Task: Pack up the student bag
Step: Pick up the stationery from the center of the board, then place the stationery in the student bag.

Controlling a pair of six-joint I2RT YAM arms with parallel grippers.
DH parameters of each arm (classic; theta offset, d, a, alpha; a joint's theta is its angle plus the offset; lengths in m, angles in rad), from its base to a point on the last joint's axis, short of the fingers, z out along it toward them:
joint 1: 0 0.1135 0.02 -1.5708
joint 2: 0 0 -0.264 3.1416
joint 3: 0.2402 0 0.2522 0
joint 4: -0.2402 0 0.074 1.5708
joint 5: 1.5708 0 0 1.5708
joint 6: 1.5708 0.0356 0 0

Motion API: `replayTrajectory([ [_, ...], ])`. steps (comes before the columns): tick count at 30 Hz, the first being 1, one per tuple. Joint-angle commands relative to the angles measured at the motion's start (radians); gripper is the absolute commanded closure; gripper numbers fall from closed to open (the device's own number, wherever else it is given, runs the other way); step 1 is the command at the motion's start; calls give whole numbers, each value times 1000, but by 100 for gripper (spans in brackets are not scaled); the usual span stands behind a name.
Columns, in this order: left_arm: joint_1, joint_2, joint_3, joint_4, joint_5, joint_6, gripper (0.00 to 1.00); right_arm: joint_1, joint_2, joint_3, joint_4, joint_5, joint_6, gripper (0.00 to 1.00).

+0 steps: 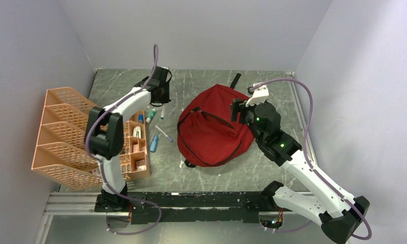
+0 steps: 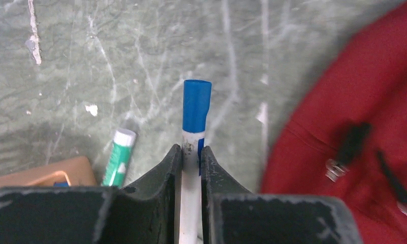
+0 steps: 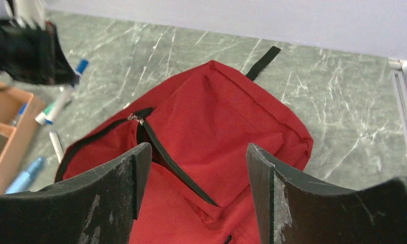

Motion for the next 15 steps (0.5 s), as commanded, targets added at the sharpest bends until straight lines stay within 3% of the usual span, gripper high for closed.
replayTrajectory([
  [1, 0, -197, -134, 125, 161, -96, 95, -4, 4, 9, -17, -114, -204, 28],
  [6, 0, -380, -358, 304, 320, -167, 95, -25, 163, 128, -138, -267, -307, 24],
  [11, 0, -454, -418, 334, 424, -169, 95, -54, 323, 212, -243, -364, -410, 21],
  [15, 0, -488, -454, 339, 461, -161, 95, -57, 362, 201, -253, -470, -548, 26],
])
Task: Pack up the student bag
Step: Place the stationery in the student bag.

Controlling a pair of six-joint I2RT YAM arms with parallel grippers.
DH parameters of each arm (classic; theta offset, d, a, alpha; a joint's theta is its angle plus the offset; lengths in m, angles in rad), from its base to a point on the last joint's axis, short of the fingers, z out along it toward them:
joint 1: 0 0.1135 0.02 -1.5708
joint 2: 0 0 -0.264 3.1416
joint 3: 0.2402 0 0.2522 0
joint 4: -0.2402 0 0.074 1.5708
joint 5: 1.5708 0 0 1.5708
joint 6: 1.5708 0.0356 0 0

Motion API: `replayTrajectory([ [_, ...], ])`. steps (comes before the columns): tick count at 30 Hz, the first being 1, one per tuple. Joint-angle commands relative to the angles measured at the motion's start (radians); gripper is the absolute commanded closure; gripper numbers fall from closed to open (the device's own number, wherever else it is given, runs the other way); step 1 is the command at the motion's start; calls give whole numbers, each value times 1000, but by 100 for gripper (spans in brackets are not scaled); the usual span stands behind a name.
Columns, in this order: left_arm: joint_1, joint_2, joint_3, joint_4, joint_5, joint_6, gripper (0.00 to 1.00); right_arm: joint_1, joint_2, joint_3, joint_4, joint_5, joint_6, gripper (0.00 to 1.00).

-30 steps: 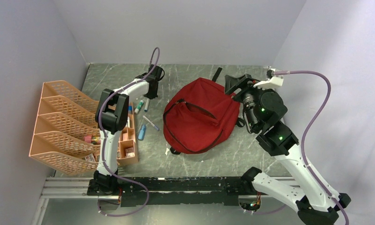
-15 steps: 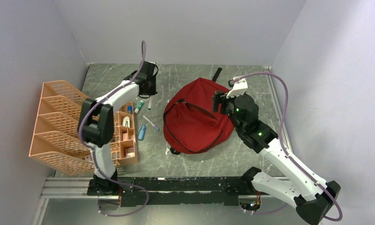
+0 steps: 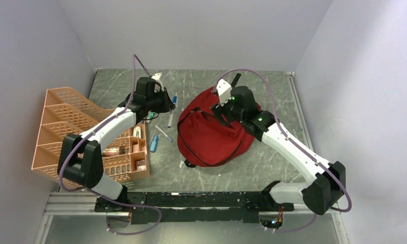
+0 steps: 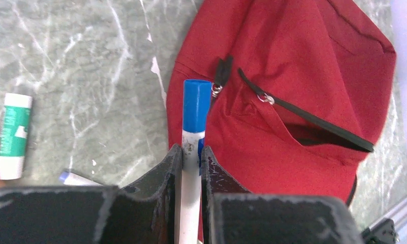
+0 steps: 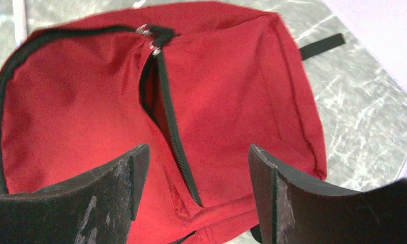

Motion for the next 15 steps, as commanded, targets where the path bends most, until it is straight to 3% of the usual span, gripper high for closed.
replayTrajectory([
  [1, 0, -58, -49, 84, 109, -13, 95, -9, 24, 3, -75, -179, -206, 27],
  [4, 0, -70, -82, 115, 136, -33, 95, -9, 56, -15, -71, -215, -283, 33],
  [9, 0, -70, -83, 119, 161, -43, 95, -10, 113, -38, 14, -124, -315, 47],
  [15, 0, -80, -93, 136, 174, -57, 95, -10, 170, -67, 102, -124, -365, 48],
])
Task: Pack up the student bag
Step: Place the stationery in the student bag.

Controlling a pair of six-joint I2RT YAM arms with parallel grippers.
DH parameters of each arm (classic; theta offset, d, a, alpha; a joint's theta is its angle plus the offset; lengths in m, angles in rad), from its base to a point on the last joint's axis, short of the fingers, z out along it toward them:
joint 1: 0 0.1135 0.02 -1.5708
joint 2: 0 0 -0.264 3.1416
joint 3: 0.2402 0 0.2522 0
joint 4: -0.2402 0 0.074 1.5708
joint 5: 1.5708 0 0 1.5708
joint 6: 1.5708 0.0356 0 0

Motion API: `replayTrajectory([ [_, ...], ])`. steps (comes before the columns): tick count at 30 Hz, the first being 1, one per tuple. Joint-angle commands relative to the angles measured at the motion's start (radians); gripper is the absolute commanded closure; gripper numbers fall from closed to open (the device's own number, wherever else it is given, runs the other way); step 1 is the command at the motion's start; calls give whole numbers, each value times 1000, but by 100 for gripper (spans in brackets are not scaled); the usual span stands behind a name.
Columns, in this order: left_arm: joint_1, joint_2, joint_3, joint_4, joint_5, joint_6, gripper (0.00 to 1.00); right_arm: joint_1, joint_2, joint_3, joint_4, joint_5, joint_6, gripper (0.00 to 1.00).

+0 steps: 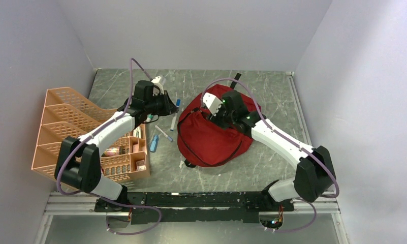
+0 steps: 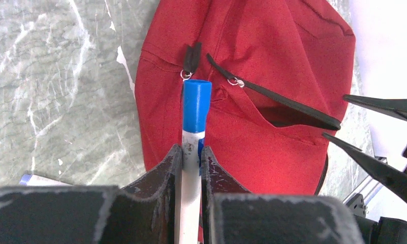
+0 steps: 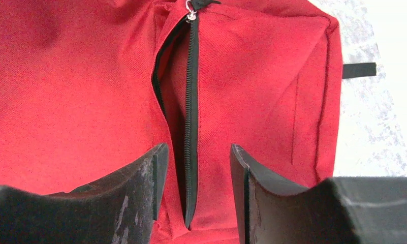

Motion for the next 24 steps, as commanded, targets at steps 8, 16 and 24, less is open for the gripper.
replayTrajectory([
  [8, 0, -34, -8, 68, 74, -40, 95, -3, 106, 10, 141, 114, -64, 53],
  [16, 0, -58, -29, 92, 99, -98, 95, -1, 135, 14, 167, 200, -65, 64],
  [24, -5, -100, -122, 228, 119, -323, 95, -1, 97, 41, 184, 204, 20, 97],
])
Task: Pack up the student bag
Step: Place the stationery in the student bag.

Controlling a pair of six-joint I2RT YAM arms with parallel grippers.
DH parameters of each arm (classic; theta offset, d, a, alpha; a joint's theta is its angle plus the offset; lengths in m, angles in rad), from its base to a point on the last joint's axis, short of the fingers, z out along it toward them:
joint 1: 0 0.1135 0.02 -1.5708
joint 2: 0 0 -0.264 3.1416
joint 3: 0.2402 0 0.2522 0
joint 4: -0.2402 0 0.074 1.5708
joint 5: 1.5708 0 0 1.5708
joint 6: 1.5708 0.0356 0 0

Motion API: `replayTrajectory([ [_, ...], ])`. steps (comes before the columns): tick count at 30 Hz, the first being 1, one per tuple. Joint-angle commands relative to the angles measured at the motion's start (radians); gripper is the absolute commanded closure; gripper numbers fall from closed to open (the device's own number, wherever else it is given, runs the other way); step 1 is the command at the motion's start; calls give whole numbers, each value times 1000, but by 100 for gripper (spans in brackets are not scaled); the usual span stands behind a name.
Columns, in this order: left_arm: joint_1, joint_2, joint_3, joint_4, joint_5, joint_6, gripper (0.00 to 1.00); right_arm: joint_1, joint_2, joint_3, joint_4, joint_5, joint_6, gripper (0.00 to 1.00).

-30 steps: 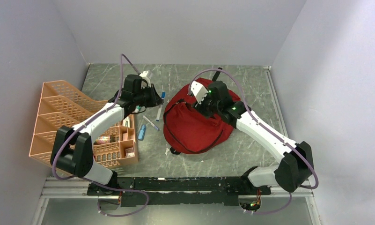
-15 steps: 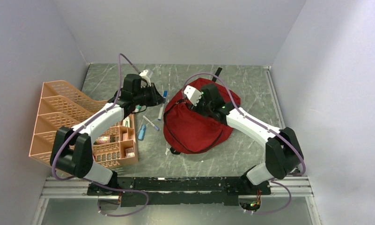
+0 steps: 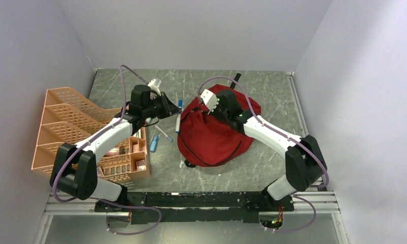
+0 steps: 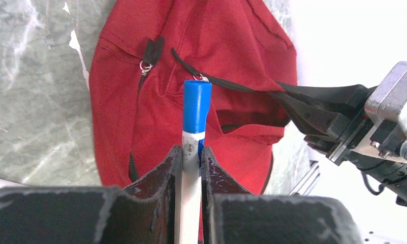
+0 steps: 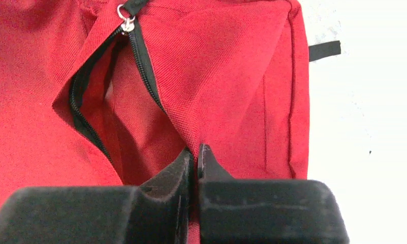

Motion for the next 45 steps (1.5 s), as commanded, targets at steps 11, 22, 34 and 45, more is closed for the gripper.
replayTrajectory([
  [11, -178, 39, 6, 176, 17, -315, 95, -7, -58, 35, 119, -34, 292, 100],
  [22, -359, 202, 50, 226, -86, -458, 95, -14, -86, 14, 183, 20, 472, 100],
  [34, -369, 347, 168, 235, -194, -605, 95, -14, -172, -59, 215, -52, 561, 100],
  [45, -341, 489, 287, 303, -259, -670, 95, -15, -227, -128, 223, -88, 583, 100],
])
